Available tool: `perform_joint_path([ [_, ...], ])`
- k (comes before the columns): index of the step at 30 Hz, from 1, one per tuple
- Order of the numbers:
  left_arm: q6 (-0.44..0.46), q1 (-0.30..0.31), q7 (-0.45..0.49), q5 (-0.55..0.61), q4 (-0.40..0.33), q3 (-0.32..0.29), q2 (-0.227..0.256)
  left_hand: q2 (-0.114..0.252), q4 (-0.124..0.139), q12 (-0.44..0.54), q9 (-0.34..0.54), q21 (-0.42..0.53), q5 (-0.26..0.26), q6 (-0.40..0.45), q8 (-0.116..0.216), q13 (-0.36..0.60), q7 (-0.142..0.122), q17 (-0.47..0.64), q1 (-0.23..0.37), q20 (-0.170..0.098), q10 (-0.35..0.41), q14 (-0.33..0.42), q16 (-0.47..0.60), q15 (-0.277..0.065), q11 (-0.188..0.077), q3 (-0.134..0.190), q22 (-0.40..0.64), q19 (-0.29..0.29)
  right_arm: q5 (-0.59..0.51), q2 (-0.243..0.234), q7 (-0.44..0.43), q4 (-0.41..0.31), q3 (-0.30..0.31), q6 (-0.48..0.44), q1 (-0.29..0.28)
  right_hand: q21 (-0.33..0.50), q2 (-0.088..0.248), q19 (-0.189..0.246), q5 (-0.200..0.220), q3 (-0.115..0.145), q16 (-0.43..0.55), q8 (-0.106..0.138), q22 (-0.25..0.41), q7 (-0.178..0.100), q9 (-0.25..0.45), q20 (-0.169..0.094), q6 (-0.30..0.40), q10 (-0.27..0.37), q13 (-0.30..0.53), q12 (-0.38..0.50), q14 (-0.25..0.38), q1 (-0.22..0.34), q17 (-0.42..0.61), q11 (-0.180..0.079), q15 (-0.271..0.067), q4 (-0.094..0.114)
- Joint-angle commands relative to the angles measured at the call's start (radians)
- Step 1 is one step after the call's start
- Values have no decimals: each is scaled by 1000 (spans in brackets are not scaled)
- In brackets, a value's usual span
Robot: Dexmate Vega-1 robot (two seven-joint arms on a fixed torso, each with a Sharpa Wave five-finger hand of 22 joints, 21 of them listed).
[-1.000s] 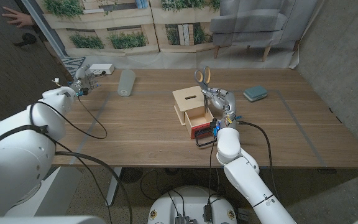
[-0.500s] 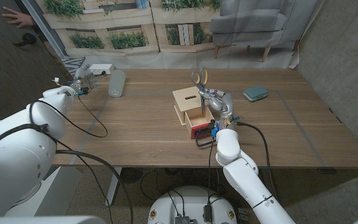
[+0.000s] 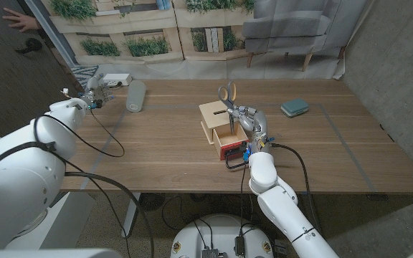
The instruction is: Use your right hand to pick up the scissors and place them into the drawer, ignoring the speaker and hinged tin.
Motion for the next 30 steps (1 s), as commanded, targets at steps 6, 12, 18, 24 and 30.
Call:
perform_joint_path([
  [6, -1, 0, -3, -1, 0, -2, 0, 54, -1, -5, 5, -3, 5, -11, -3, 2, 7, 2, 4, -4, -46, -71, -4, 4, 2, -2, 3, -61, -6, 3, 13, 18, 3, 16, -5, 3, 12, -5, 5, 120, -3, 9, 4, 49, 120, -3, 140, 5, 10, 6, 15, 25, 4, 0, -45, 94],
  [12, -1, -1, -3, -1, 0, -4, -1, 53, -1, -5, 5, -4, 5, -11, -2, 2, 6, 2, 4, -4, -46, -71, -4, 5, 1, -3, 3, -61, -10, -1, 16, 26, 2, 30, -11, 3, 4, -8, 11, 134, -9, 10, 5, 52, 125, -4, 143, 6, 22, 12, 10, 21, 4, -9, -47, 94],
  [18, -10, 3, -23, -8, 0, -3, 1, 53, -1, -5, 5, -5, 5, -10, -2, 2, 8, 2, 3, -4, -46, -70, -4, 4, 1, -3, 3, -60, -4, -3, 29, 36, 4, 50, -17, 1, -2, -18, 17, 148, -14, 12, 6, 52, 131, -8, 148, -11, 40, 14, -5, 14, 11, -23, -50, 95],
  [24, -34, 14, -70, -35, 0, 9, 7, 52, -1, -5, 5, -6, 5, -11, -3, 2, 7, 2, 3, -4, -46, -70, -4, 4, 2, -4, 3, -60, 0, -13, 48, 39, 7, 56, -19, -1, -8, -26, 24, 158, -19, 14, 7, 52, 137, -5, 145, -32, 55, 14, -27, 13, 20, -29, -51, 94],
  [30, -49, 22, -99, -62, 0, 25, 14, 51, -1, -5, 5, -7, 4, -10, -2, 2, 8, 2, 3, -4, -46, -70, -4, 4, 3, -5, 3, -59, 9, -24, 73, 42, 10, 63, -21, -7, -9, -54, 38, 178, -37, 15, 10, 54, 147, 5, 133, -80, 82, 10, -74, 5, 28, -41, -47, 98],
])
